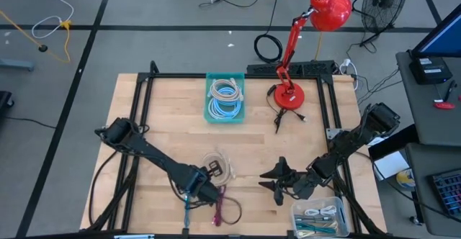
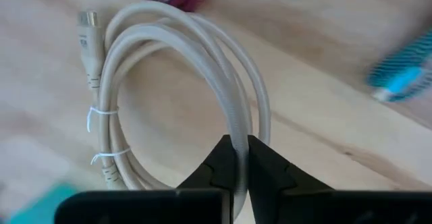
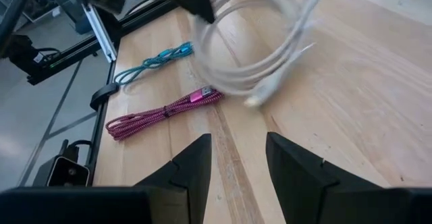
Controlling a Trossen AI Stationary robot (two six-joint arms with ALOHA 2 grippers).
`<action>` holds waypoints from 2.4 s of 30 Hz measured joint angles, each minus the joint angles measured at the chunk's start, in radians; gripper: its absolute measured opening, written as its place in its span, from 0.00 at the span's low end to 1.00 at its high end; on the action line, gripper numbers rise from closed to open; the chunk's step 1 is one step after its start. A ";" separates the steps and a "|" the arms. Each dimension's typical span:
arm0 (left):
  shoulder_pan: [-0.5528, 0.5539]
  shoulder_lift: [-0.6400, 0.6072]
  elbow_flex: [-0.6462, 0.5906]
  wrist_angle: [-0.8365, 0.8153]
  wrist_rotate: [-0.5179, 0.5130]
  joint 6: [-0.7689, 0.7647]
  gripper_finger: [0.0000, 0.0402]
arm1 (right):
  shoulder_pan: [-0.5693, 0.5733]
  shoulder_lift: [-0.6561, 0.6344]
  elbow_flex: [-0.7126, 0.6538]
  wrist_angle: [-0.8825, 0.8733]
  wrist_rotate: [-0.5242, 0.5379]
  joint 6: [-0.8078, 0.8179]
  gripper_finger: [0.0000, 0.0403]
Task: Pick & Place USB Port
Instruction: Put the brown HDMI cable into the green bin
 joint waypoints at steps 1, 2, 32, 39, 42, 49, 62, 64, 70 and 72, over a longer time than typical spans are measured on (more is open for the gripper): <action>-0.001 0.000 0.000 -0.008 0.011 0.026 0.05 | -0.003 0.000 0.000 0.000 0.000 0.000 0.33; 0.000 0.001 0.000 -0.021 0.015 0.036 0.04 | -0.004 0.000 0.000 0.000 0.000 0.000 0.33; 0.056 0.002 0.000 -0.025 -0.227 -0.191 0.20 | -0.015 0.000 0.000 -0.005 0.000 -0.004 0.33; 0.057 0.002 0.000 -0.043 -0.207 -0.258 0.20 | -0.015 0.000 0.000 -0.005 0.000 -0.004 0.33; 0.057 0.002 0.000 -0.043 -0.204 -0.258 0.20 | -0.015 0.000 0.000 -0.005 0.000 -0.004 0.33; 0.068 0.002 0.000 -0.043 -0.135 -0.287 0.20 | -0.015 0.000 0.000 -0.005 -0.001 -0.004 0.33; 0.076 0.003 0.000 -0.038 -0.112 -0.473 0.33 | -0.015 0.000 0.000 -0.008 -0.002 -0.001 0.33; 0.085 0.003 0.000 -0.036 -0.109 -0.517 0.37 | -0.015 0.000 0.000 -0.008 -0.004 -0.001 0.33; 0.113 0.003 0.000 -0.034 -0.109 -0.740 0.44 | -0.015 0.000 0.000 -0.008 -0.005 0.003 0.33; 0.145 0.003 0.000 -0.036 -0.099 -1.009 0.44 | -0.015 0.000 0.000 -0.008 -0.005 0.003 0.33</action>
